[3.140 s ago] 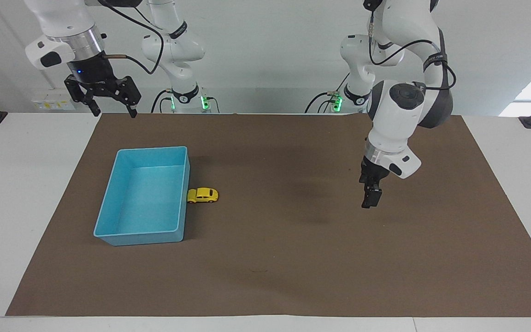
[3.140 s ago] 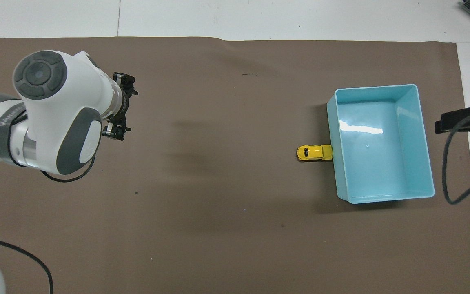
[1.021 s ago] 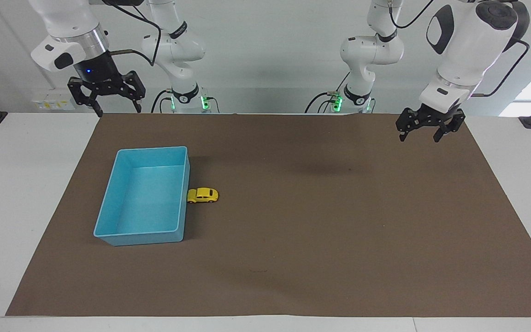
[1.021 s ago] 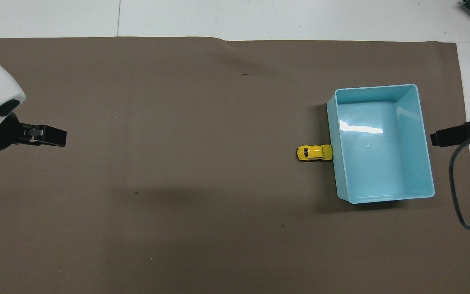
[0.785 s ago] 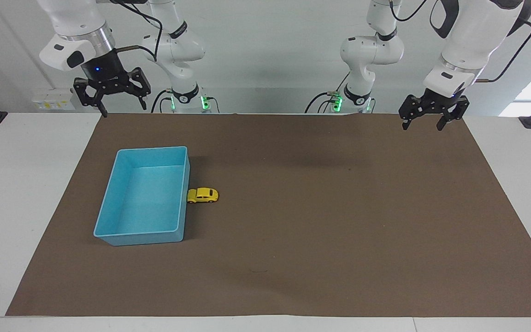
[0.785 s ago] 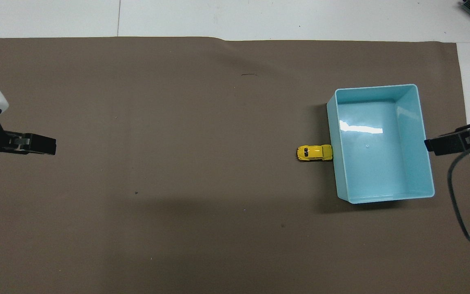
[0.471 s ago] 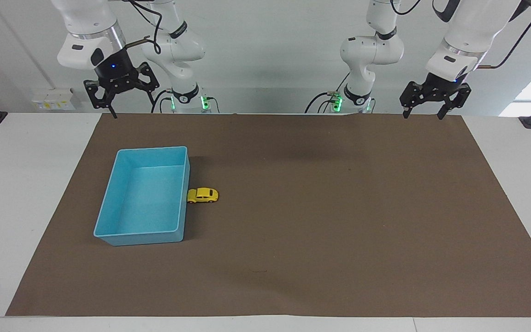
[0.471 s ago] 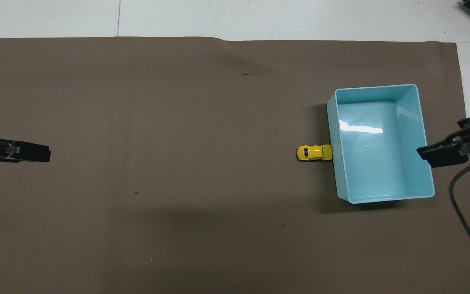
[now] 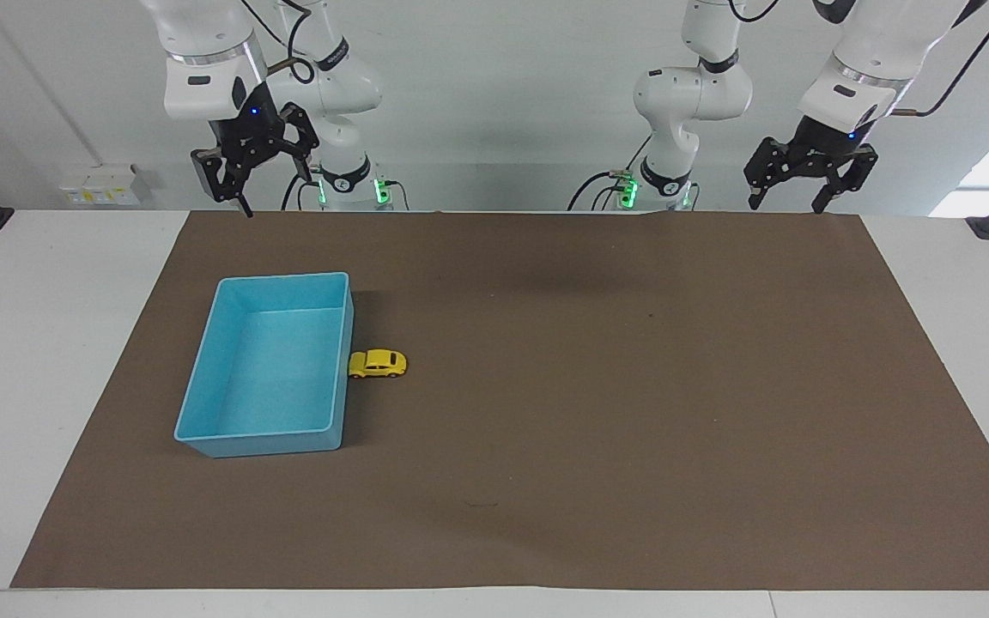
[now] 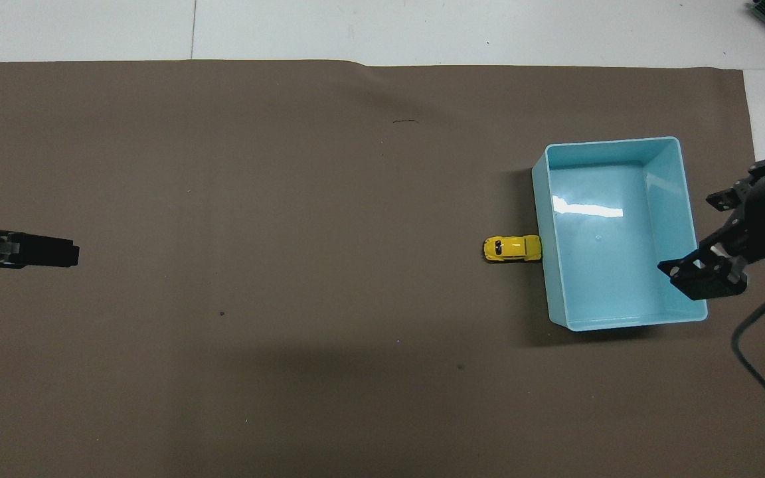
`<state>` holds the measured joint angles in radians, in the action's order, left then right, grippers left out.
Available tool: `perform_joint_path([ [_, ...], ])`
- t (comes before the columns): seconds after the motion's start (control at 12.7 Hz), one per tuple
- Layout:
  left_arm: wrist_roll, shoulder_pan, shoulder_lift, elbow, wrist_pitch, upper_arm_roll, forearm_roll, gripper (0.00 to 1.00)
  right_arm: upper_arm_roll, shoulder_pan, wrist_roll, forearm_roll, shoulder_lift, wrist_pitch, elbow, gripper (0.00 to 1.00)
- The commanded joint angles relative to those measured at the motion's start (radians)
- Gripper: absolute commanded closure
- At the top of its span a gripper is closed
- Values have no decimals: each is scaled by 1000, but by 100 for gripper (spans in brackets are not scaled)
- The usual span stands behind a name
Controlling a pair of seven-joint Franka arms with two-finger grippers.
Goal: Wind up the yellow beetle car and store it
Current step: 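Move the right gripper over the light-blue box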
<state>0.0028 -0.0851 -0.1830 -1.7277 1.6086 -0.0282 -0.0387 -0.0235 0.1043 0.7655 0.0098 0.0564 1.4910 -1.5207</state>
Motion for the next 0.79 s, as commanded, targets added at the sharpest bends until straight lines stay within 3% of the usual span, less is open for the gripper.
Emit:
perform_joint_path([
  [0.0, 22, 18, -7, 20, -32, -10, -18, 0, -16, 23, 78, -11, 26, 3, -29, 0],
  [0.31, 20, 21, 69, 160, -104, -9, -18, 0, -44, 48, 193, -8, 26, 24, -26, 0],
  [0.71, 23, 19, 57, 128, -99, -9, -18, 0, -87, 49, 401, -2, 23, 54, -29, 0],
])
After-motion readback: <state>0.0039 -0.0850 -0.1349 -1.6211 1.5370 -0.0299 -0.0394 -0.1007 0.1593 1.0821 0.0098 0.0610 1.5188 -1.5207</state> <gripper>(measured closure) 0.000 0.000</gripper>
